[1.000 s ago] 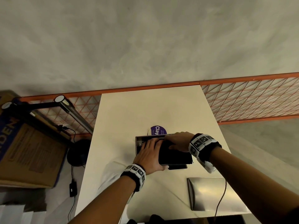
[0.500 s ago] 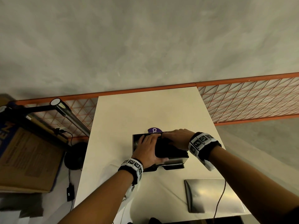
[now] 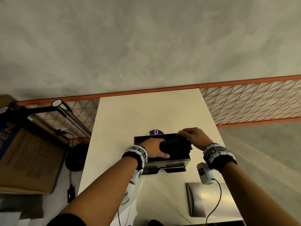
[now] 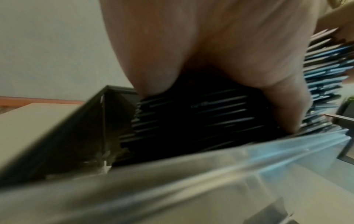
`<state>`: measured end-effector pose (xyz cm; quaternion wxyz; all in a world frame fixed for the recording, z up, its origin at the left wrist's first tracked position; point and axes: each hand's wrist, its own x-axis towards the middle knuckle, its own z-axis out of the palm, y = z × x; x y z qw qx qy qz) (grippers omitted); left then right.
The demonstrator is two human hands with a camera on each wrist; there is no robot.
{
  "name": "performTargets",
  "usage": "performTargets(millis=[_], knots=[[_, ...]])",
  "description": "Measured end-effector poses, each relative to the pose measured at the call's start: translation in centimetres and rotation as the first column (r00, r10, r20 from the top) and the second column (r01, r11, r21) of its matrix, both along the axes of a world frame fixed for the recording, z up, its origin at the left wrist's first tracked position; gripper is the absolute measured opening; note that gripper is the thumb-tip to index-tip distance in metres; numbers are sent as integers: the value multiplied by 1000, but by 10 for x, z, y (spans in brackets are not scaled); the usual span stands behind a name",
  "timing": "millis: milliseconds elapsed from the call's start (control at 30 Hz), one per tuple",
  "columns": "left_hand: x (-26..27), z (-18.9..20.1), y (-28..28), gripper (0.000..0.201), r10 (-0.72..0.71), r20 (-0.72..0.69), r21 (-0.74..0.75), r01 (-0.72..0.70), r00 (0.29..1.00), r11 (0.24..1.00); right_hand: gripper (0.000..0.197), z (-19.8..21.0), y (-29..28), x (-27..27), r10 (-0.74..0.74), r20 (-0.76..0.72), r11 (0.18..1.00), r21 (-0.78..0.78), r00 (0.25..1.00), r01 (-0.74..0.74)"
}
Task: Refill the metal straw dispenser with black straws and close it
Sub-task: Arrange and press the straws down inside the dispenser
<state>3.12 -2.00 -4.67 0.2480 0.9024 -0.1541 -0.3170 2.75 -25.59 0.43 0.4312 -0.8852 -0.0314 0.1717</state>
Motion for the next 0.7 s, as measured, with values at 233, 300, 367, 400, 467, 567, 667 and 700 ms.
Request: performTargets(millis=[233, 300, 367, 400, 467, 567, 667, 700], knots=[[6, 6, -11, 46, -49, -10, 35, 49, 999, 998, 28, -19, 5, -33, -341, -2, 891, 318, 940, 324], [6, 8, -14, 50, -63, -13, 59, 64, 998, 996, 28, -21, 10, -35, -394, -29, 858, 347, 919, 379], [6, 11, -17, 56, -74, 10, 85, 73, 997, 994, 27, -21, 15, -35, -423, -30, 843, 353, 906, 406], [6, 13, -19, 59, -80, 29, 95, 77, 996, 992, 26, -21, 15, -35, -438, -17, 839, 350, 899, 416], [7, 16, -21, 64, -101, 88, 124, 90, 991, 988, 25, -23, 15, -32, -480, 14, 824, 350, 877, 445], [9, 24, -28, 67, -154, 238, 211, 104, 959, 972, 23, -29, 9, -29, -573, 34, 760, 396, 819, 515], [9, 30, -33, 56, -223, 388, 291, 110, 895, 950, 23, -36, 6, -26, -652, -2, 678, 445, 758, 585], [9, 30, -32, 52, -234, 412, 299, 112, 881, 948, 24, -39, 8, -25, -660, -9, 670, 445, 751, 594]])
